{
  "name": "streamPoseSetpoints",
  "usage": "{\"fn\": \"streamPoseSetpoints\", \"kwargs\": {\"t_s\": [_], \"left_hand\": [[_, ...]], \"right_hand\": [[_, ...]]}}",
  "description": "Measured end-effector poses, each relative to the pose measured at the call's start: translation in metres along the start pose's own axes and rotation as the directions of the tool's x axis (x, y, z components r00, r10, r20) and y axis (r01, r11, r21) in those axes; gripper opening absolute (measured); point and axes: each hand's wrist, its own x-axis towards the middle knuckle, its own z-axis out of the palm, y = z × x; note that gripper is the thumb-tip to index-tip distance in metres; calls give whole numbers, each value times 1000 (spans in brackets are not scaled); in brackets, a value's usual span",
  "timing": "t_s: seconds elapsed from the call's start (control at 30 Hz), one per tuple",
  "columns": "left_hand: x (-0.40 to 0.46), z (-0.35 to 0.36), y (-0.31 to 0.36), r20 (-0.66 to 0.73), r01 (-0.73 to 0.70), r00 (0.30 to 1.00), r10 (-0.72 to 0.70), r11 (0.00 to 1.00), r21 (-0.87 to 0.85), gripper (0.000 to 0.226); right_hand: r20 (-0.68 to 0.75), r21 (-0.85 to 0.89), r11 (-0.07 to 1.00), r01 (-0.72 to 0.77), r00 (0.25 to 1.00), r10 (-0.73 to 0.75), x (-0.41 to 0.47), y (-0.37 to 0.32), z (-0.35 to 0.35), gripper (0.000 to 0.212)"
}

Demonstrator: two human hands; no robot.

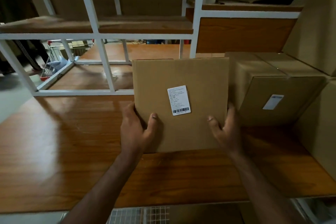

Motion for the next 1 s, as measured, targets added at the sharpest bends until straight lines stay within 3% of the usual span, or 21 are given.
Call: {"fn": "streamPoseSetpoints", "kwargs": {"t_s": [0.1, 0.23, 0.3, 0.4, 0.5, 0.57, 0.63, 0.7, 1.0], "left_hand": [[5, -2, 2, 11, 0, 1000, -1, 1000, 20, 52], [25, -11, 13, -10, -170, 985, 170, 982, -88, 79], [38, -15, 25, -30, -309, 950, 310, 950, 43, 83], [50, -19, 39, 27, -410, 910, 414, 890, 200, 62], [47, -22, 40, 76, -422, 906, 415, 888, 184, 52], [40, -22, 39, 75, -426, 905, 420, 884, 191, 51], [30, -22, 34, 111, -443, 897, 428, 866, 234, 51], [16, -20, 26, 176, -455, 890, 422, 854, 253, 49], [3, -17, 16, 183, -439, 895, 407, 874, 208, 43]], "right_hand": [[-20, 36, 999, -11, 1000, 12, -7, 5, -2, 77], [-23, 55, 998, -6, 1000, 7, -19, 8, -1, 72], [-26, 50, 999, -16, 1000, 18, -25, 11, 1, 71], [-48, 10, 1000, -2, 999, 2, -35, 9, 2, 73], [-159, -114, 993, 15, 987, -33, -51, 0, 6, 78], [-263, -284, 954, 98, 949, -176, -67, -8, 12, 76], [-249, -422, 875, 236, 899, -362, -82, -15, 20, 62], [-158, -439, 827, 351, 876, -455, -90, -25, 29, 45], [-51, -440, 838, 323, 922, -383, -82, -24, 39, 38]]}}
